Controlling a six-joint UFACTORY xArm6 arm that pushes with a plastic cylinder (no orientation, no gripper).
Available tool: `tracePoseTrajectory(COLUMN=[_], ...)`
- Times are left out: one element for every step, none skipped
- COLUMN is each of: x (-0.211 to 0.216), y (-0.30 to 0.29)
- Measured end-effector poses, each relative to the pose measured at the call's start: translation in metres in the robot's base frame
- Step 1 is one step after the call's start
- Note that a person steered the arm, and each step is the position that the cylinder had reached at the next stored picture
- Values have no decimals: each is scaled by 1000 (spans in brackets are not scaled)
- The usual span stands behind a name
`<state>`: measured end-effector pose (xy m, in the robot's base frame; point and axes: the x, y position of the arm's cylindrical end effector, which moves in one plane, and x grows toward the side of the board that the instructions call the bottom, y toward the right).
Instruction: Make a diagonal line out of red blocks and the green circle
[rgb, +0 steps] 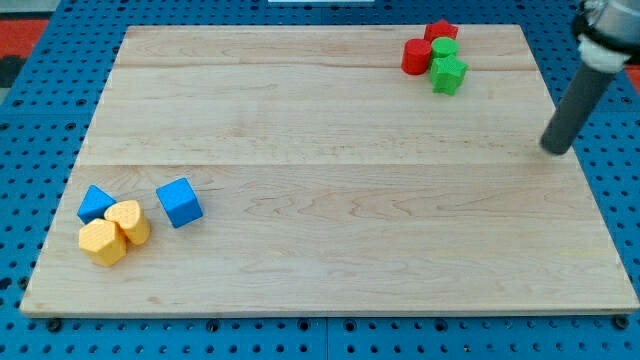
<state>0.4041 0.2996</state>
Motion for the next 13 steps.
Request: tracePoseTrajectory(x=[-86,-131,-145,-167,-154,-145,-149,-107,-81,-110,-125,-101,-100], y=[21,12,-50,-117,-158,-182,-99,-112,-189,-164,-162,-191,-195])
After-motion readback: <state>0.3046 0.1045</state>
